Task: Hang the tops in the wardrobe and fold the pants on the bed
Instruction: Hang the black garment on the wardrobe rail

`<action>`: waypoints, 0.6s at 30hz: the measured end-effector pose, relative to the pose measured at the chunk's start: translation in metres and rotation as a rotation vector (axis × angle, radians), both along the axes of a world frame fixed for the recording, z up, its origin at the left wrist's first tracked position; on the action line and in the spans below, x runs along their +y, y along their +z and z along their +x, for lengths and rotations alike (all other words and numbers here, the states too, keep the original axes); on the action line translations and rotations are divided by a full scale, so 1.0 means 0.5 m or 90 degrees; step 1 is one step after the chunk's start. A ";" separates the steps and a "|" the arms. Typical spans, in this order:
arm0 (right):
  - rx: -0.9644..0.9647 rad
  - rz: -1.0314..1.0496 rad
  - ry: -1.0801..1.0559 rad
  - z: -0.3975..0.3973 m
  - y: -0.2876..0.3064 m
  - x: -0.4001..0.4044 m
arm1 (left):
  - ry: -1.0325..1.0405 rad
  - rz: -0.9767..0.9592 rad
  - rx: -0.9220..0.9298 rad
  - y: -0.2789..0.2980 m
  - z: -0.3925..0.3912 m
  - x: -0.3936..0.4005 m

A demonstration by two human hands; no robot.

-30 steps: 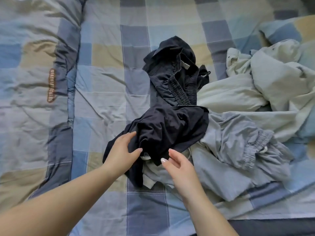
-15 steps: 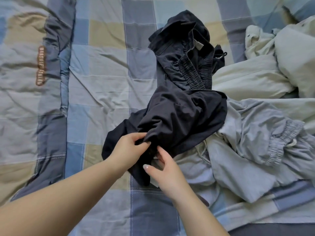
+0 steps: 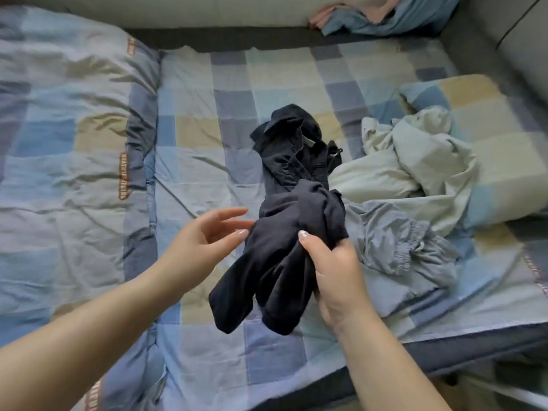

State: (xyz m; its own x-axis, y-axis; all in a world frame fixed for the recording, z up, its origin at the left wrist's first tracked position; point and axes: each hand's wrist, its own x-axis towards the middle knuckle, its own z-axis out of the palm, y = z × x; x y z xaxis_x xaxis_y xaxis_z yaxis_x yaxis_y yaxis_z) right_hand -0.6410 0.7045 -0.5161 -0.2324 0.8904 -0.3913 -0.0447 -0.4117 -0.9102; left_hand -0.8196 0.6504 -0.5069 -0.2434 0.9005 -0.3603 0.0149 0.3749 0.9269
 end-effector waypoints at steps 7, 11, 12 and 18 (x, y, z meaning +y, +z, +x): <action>0.065 0.068 -0.045 0.103 0.324 -0.078 | -0.079 -0.001 0.016 0.193 -0.008 -0.107; 0.055 0.125 -0.039 0.171 0.475 -0.161 | -0.157 0.029 -0.023 0.311 0.033 -0.129; 0.040 0.145 -0.034 0.188 0.507 -0.181 | -0.172 0.047 -0.032 0.340 0.046 -0.130; -0.036 0.220 -0.036 0.288 0.674 -0.312 | -0.254 0.050 -0.161 0.512 0.144 -0.124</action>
